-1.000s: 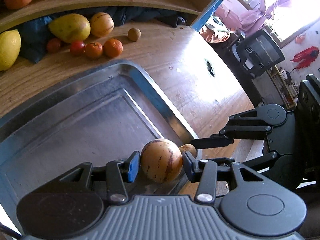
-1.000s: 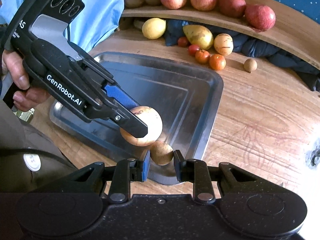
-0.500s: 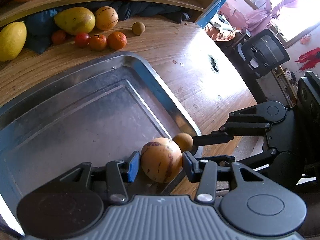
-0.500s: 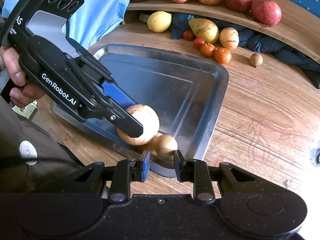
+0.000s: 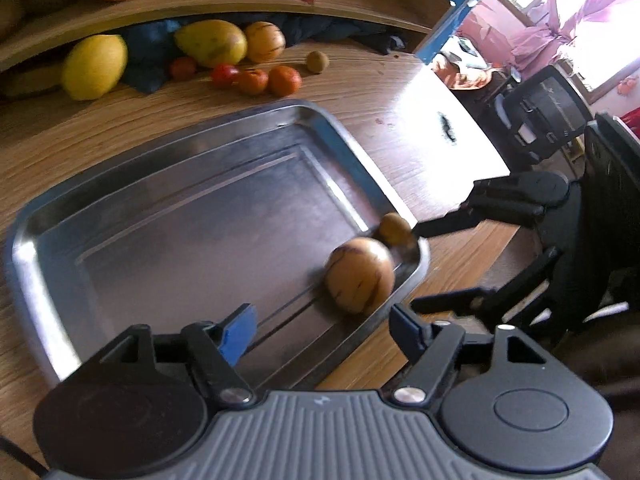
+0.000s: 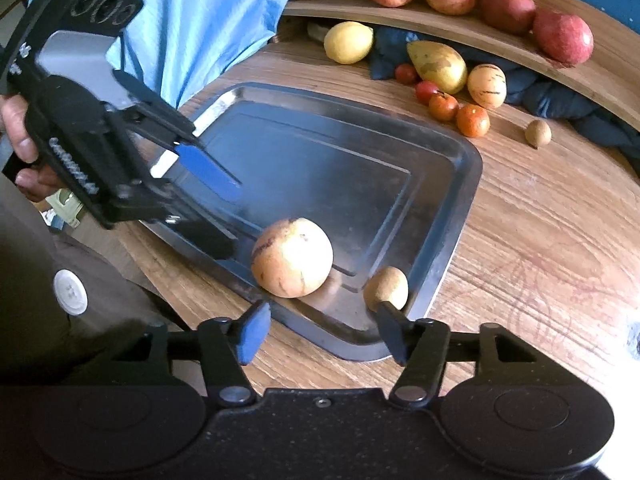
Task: Organize fruits
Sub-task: 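Open both grippers to release the fruits in the tray and withdraw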
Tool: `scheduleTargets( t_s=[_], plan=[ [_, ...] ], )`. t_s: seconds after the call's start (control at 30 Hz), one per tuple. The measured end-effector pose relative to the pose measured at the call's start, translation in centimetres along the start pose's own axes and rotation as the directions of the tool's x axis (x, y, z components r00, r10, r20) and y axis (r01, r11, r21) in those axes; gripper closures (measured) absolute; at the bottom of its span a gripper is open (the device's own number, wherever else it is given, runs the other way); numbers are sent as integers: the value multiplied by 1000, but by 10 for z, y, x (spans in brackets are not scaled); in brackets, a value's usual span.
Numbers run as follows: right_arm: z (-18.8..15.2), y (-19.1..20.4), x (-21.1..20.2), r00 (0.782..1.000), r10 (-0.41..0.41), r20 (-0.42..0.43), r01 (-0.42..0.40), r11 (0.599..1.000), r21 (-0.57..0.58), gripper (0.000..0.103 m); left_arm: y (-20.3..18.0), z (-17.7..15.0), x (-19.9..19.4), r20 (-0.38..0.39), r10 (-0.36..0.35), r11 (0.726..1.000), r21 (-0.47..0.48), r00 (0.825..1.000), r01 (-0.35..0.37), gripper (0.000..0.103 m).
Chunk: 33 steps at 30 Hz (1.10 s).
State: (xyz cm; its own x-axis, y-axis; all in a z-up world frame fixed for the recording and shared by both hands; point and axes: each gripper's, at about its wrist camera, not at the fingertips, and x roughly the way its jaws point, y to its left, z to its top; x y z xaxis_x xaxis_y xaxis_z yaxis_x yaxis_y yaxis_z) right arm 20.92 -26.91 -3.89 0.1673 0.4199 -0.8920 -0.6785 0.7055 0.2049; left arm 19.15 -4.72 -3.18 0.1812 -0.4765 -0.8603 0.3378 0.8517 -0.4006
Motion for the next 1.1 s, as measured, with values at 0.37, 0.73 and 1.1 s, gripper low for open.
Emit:
scheduleTargets(
  t_s=[0.37,0.73,1.1],
  plan=[
    [17,2,-4,1000,-11,10,12,999,-52,16,34,-14,-40,21,165,982,-91,986,-163,7],
    [40,2,-3,992,-58,112,61,998,-27,1,48,12,-50,123,238,958,-194,964,-212,3],
    [66,3,7,968,-134,213,134,991,11,1,41,61,-34,231,266,948,-240,936,-210,1]
  ],
)
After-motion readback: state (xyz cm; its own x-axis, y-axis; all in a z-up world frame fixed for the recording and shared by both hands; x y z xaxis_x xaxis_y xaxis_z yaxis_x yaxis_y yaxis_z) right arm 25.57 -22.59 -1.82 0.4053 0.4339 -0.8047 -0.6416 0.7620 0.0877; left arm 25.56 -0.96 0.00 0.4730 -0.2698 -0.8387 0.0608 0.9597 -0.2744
